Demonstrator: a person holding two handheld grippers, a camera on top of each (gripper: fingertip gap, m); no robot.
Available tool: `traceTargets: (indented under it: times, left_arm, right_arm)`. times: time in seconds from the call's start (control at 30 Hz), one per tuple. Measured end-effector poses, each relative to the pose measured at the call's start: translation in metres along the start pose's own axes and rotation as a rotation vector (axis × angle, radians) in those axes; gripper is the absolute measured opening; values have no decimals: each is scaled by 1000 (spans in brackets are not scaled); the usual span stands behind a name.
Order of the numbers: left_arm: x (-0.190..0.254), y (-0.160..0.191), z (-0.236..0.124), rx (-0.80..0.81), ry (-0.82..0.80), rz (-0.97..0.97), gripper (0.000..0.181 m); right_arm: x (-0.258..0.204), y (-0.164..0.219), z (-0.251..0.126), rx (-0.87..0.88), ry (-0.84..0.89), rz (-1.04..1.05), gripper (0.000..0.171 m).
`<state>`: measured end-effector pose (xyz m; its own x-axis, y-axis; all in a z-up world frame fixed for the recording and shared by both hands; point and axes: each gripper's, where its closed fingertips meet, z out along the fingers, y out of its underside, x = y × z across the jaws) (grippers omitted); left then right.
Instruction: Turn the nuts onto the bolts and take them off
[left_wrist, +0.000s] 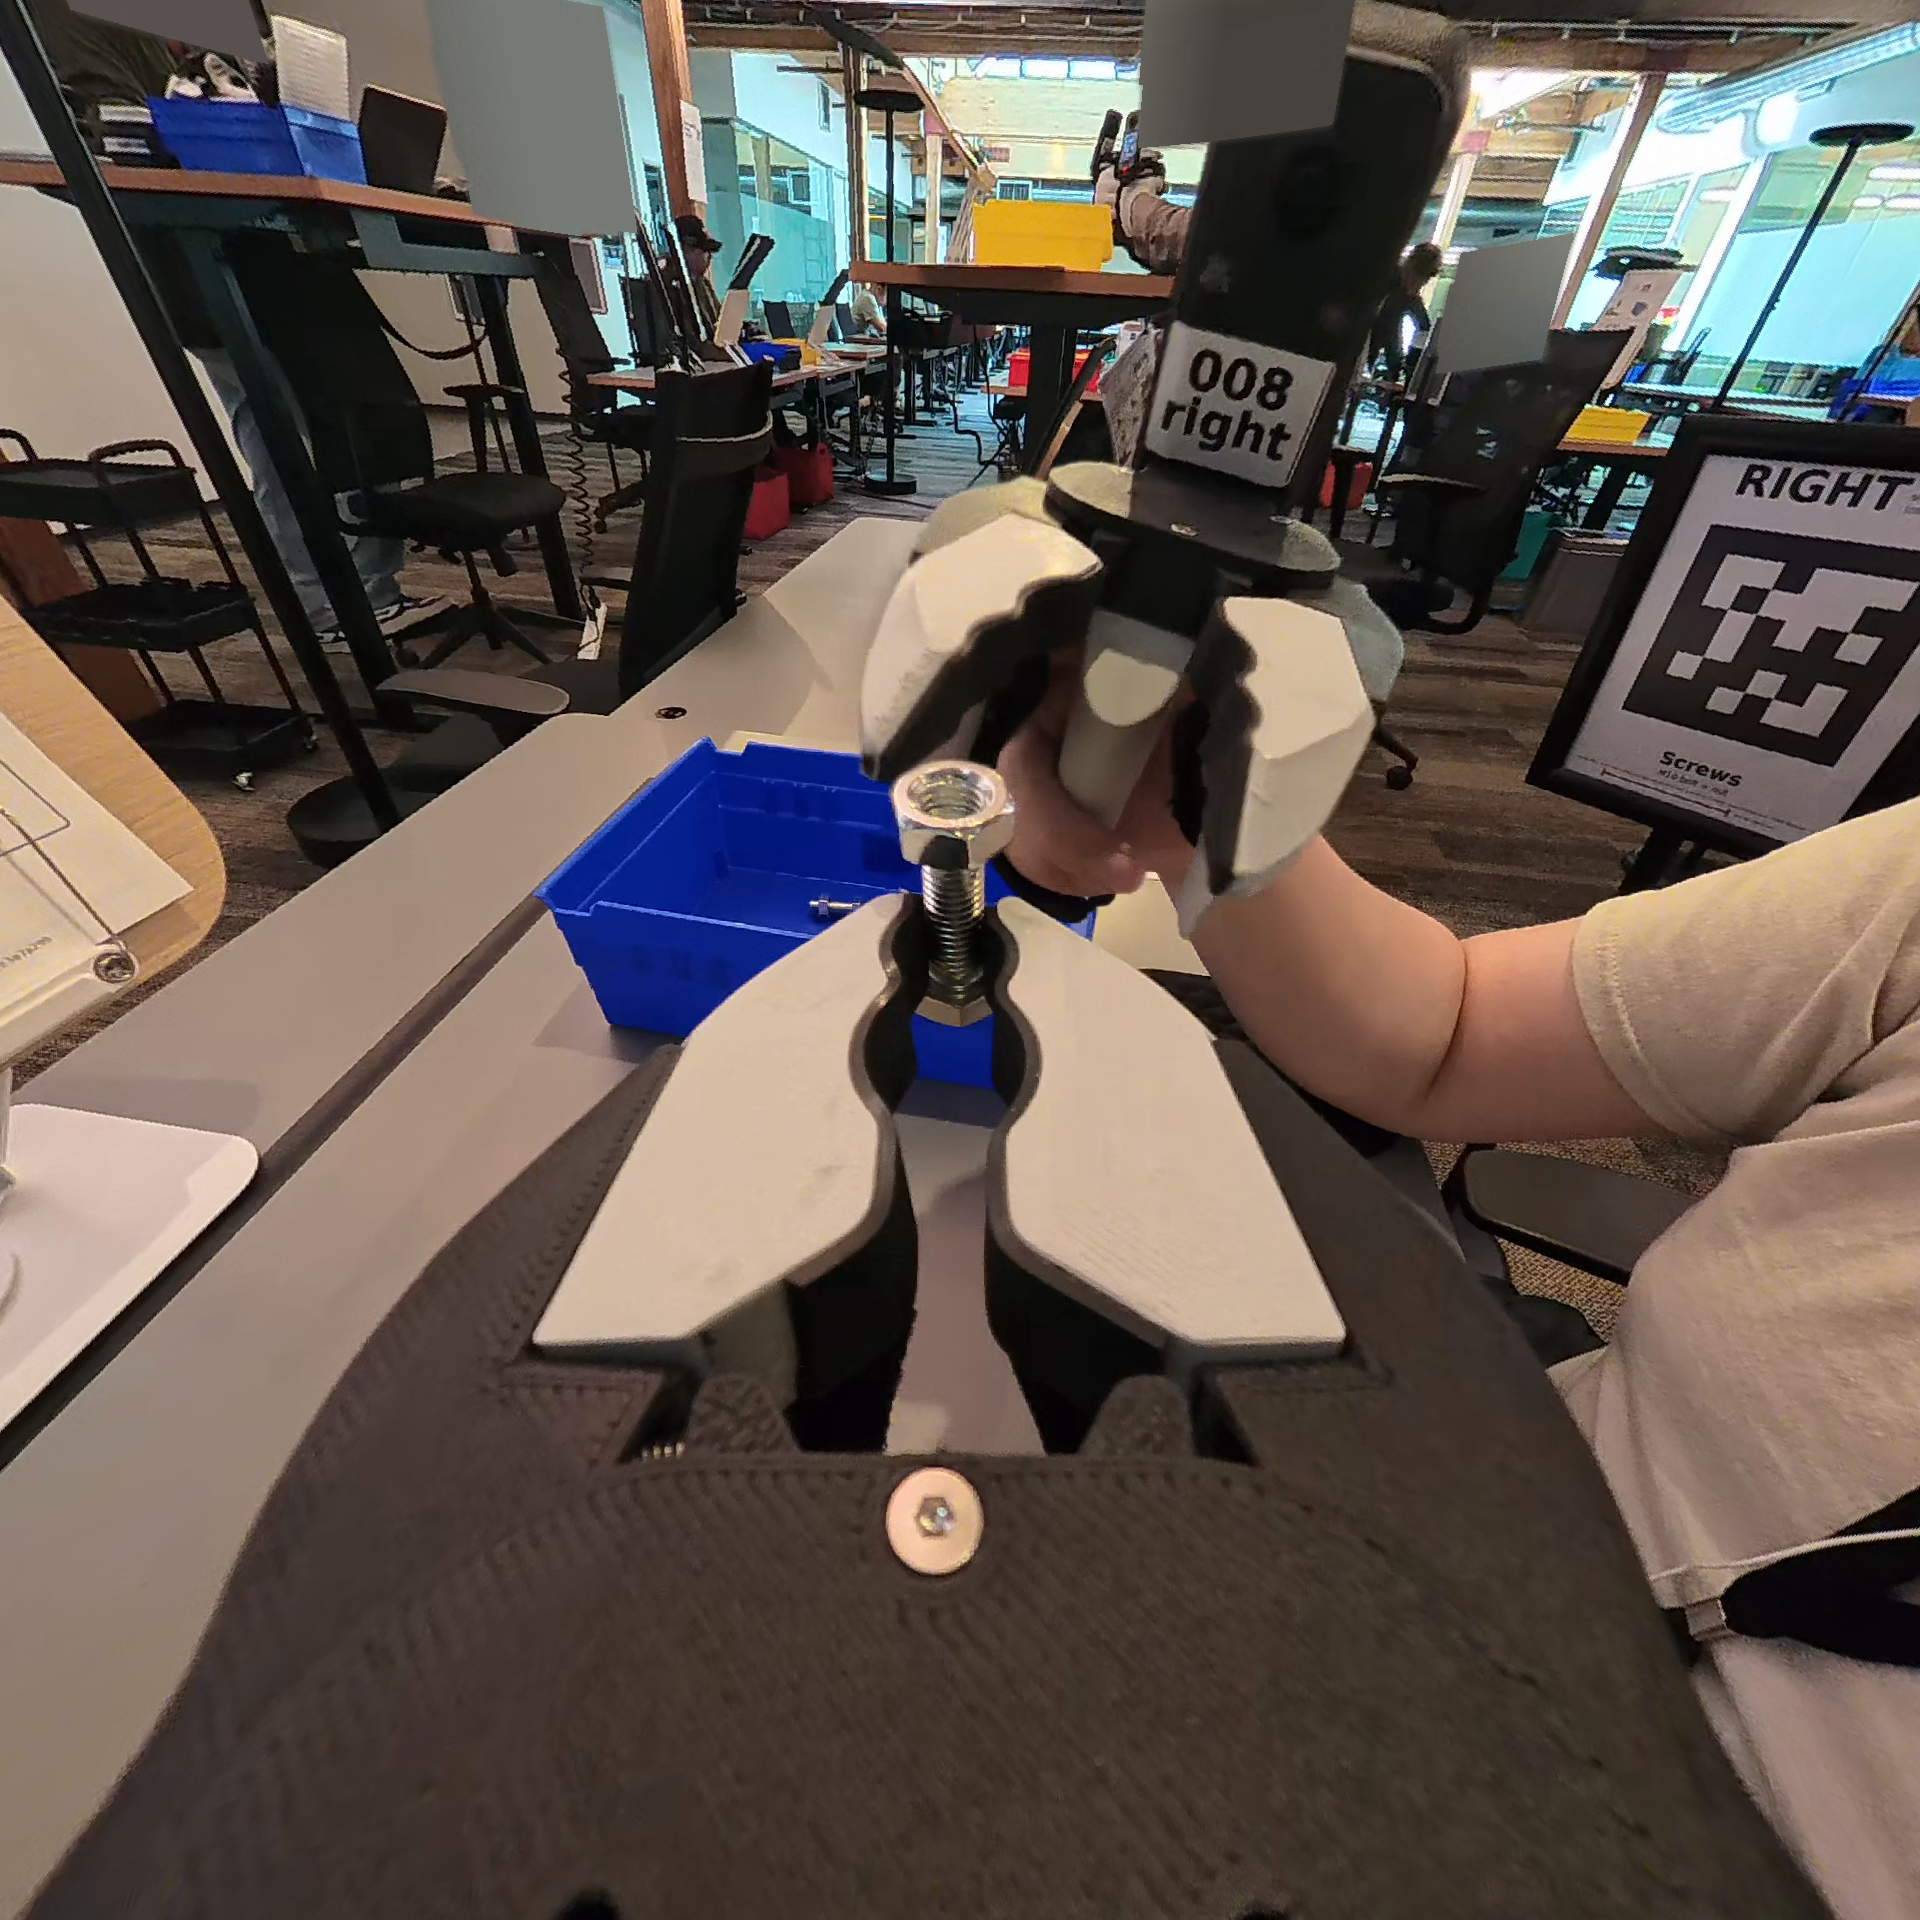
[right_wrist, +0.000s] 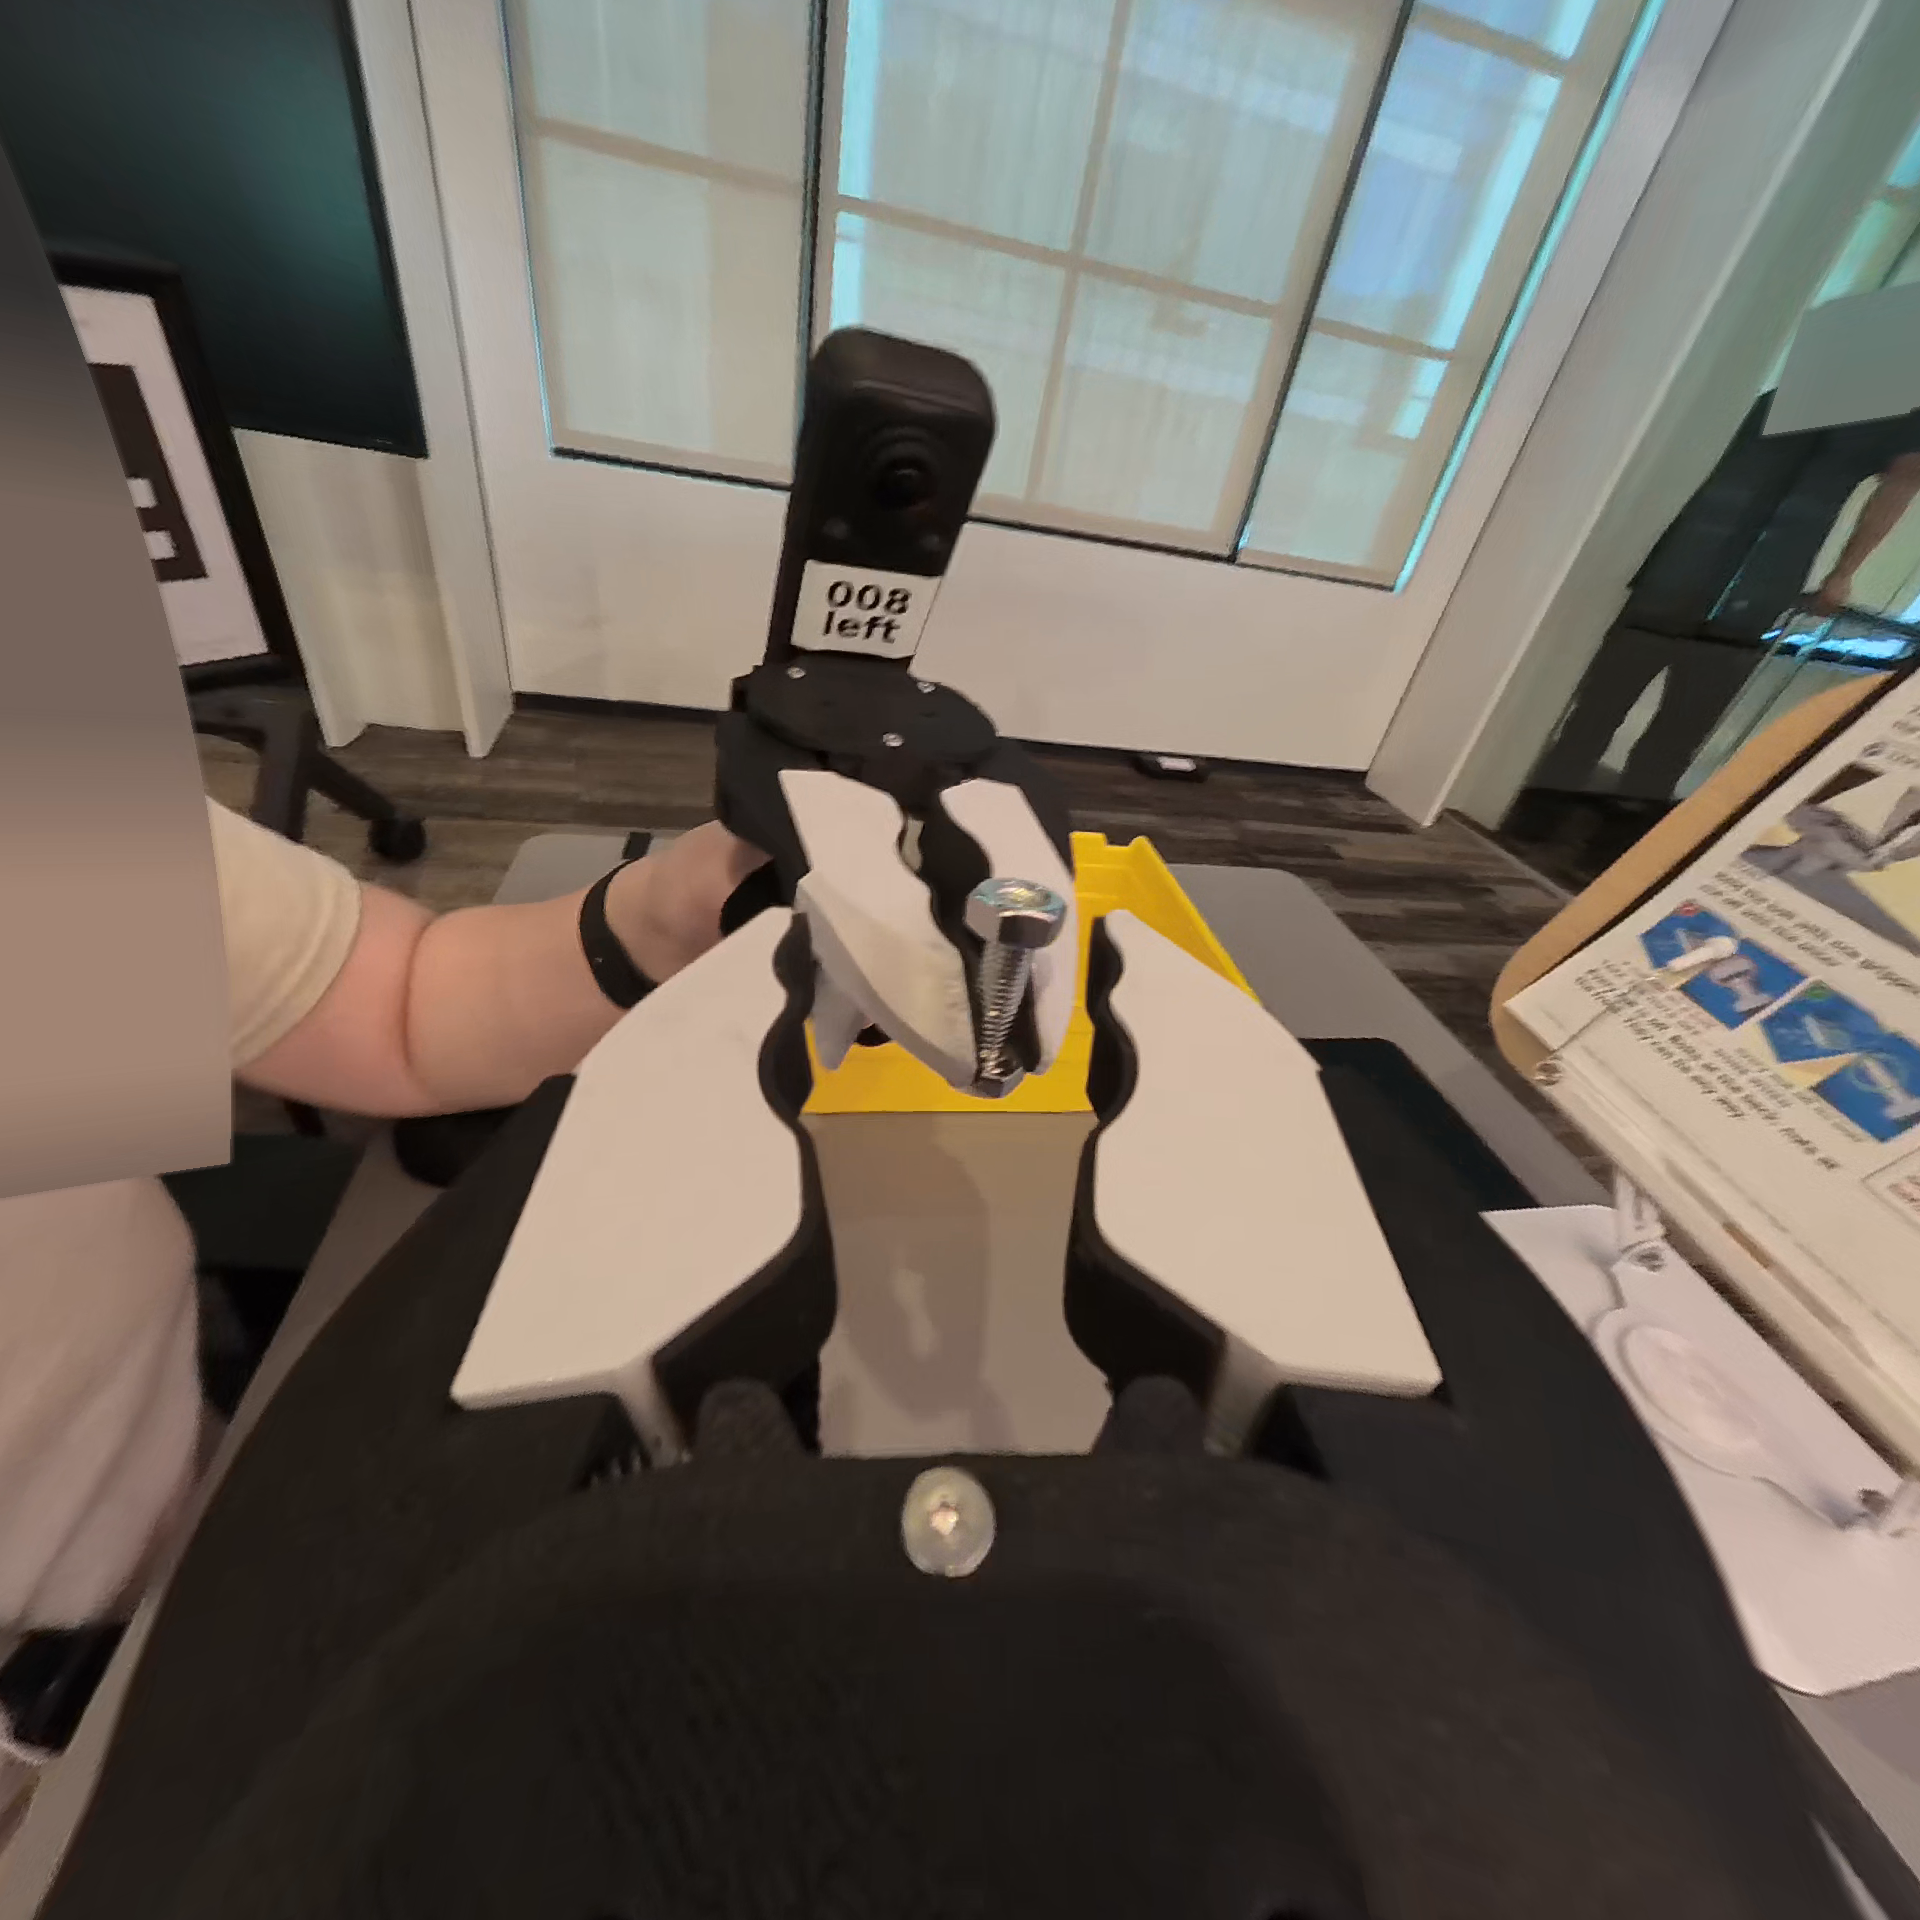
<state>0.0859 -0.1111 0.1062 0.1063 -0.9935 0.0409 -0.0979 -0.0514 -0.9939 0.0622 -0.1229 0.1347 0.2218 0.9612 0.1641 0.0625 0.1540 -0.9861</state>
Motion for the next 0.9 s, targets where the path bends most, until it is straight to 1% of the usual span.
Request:
traceTargets:
  times: [0.07, 0.13, 0.17, 0.2, 0.27, 0.3, 0.33, 0.57, 0.63, 0.7, 0.77, 0.83, 0.9]
  left_arm:
    - [-4, 0, -1, 0, -18, -3, 9]
    - [-7, -1, -4, 6, -24, -8, 9]
    - [-6, -2, -5, 14, -15, -14, 9]
    - [-4, -4, -5, 21, -1, -21, 9]
    - [0, -5, -4, 24, 17, -21, 9]
    - [1, -4, -3, 21, 18, -13, 9]
    - [2, -4, -2, 15, 14, -7, 10]
    - [5, -4, -1, 10, 19, 8, 9]
    - [2, -6, -3, 17, -6, 19, 10]
    - [-7, -10, -9, 33, -51, 8, 9]
    - [-14, -12, -15, 45, -70, -14, 9]
    - [-12, -14, -17, 56, -46, -30, 9]
    - [-6, -13, -13, 41, -21, -19, 9]
  right_arm:
    - [-4, -1, -1, -1, -13, -25, 51]
    - [-7, -5, -4, 11, -27, -44, 41]
    - [-6, -7, -6, 18, -19, -42, 40]
    - [-2, -9, -7, 28, 11, -38, 41]
    - [6, -10, -6, 54, 56, -27, 57]
    - [5, -10, -4, 65, 50, -29, 63]
    - [3, -8, -2, 65, 36, -28, 65]
    - [-13, -3, 7, 27, -38, -53, 67]
    - [-14, -2, 6, 16, -38, -59, 71]
    - [-15, -5, 2, 13, -39, -73, 69]
    - [-22, -11, -3, 29, -71, -74, 62]
    - [-16, -16, -5, 48, -26, -83, 62]
    - [-5, -18, -4, 77, 40, -79, 65]
